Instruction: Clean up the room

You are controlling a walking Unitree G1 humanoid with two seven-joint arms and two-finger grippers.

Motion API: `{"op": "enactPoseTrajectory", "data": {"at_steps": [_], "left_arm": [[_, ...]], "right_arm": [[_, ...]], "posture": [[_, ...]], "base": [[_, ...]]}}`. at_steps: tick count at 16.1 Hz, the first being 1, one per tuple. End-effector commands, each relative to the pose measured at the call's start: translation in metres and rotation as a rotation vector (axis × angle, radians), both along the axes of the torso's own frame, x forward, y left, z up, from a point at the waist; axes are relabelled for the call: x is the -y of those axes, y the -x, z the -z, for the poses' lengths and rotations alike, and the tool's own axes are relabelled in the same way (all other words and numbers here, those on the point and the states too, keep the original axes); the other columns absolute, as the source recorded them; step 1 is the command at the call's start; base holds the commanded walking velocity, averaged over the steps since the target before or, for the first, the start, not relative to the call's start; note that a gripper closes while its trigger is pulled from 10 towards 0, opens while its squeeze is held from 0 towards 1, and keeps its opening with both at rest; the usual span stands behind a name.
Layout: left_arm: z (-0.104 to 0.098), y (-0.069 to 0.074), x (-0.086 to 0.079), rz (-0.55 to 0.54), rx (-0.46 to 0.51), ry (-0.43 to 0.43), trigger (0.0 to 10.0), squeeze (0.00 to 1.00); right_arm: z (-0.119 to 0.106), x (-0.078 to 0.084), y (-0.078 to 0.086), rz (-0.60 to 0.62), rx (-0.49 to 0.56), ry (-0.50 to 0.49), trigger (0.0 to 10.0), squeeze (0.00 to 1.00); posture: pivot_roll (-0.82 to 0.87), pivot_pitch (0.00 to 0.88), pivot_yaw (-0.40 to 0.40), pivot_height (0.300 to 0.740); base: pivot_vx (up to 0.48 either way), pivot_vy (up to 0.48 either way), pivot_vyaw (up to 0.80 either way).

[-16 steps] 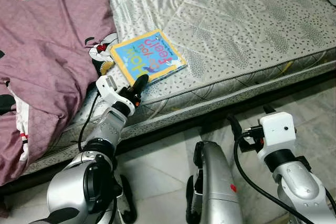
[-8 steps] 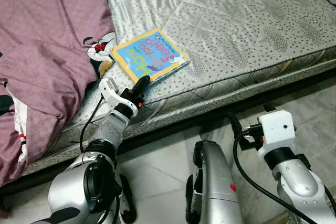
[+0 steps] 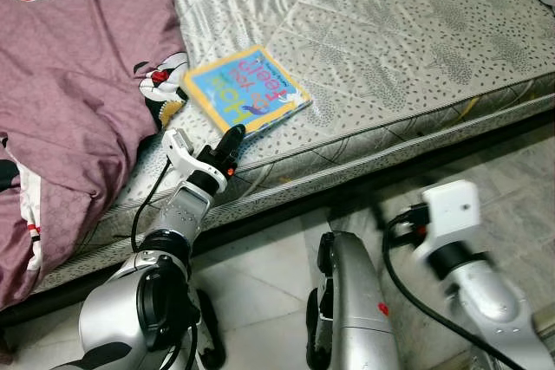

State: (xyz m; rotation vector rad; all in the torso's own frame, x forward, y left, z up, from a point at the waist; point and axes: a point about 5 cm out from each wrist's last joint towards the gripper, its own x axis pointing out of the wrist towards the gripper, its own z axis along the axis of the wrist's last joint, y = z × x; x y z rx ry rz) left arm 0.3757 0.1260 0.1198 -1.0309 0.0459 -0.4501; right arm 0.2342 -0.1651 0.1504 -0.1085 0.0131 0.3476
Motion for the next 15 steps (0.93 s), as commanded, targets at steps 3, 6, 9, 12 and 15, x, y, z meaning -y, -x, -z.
{"op": "enactPoseTrajectory", "data": {"at_steps": [3, 6, 9, 12, 15], "left_arm": [[0.002, 0.002, 0.003, 0.027, 0.005, -0.006, 0.0, 0.0], [-0.001, 0.0, 0.0, 0.02, 0.014, -0.021, 0.0, 0.0], [-0.007, -0.002, -0.004, 0.018, 0.075, -0.146, 0.0, 0.0], [-0.014, -0.002, -0.015, -0.007, 0.161, -0.354, 0.0, 0.0], [-0.025, 0.001, -0.032, -0.095, 0.253, -0.487, 0.0, 0.0]], "right_arm": [[0.004, -0.007, 0.002, -0.056, -0.027, -0.029, 10.0, 0.0], [0.003, -0.011, -0.005, -0.06, -0.026, -0.069, 10.0, 0.0], [0.005, -0.016, -0.021, -0.02, -0.026, -0.125, 10.0, 0.0], [0.009, -0.029, -0.042, 0.048, -0.057, -0.257, 10.0, 0.0], [0.01, -0.047, -0.057, 0.028, -0.021, -0.29, 10.0, 0.0]], "posture": [[-0.36, 0.313, -0.041, 0.528], [-0.33, 0.288, -0.031, 0.528], [-0.28, 0.248, -0.005, 0.528], [-0.2, 0.192, 0.027, 0.528], [-0.13, 0.127, 0.044, 0.528]], "base": [[0.0, 0.0, 0.0], [0.0, 0.0, 0.0], [0.0, 0.0, 0.0], [0.0, 0.0, 0.0], [0.0, 0.0, 0.0]]}}
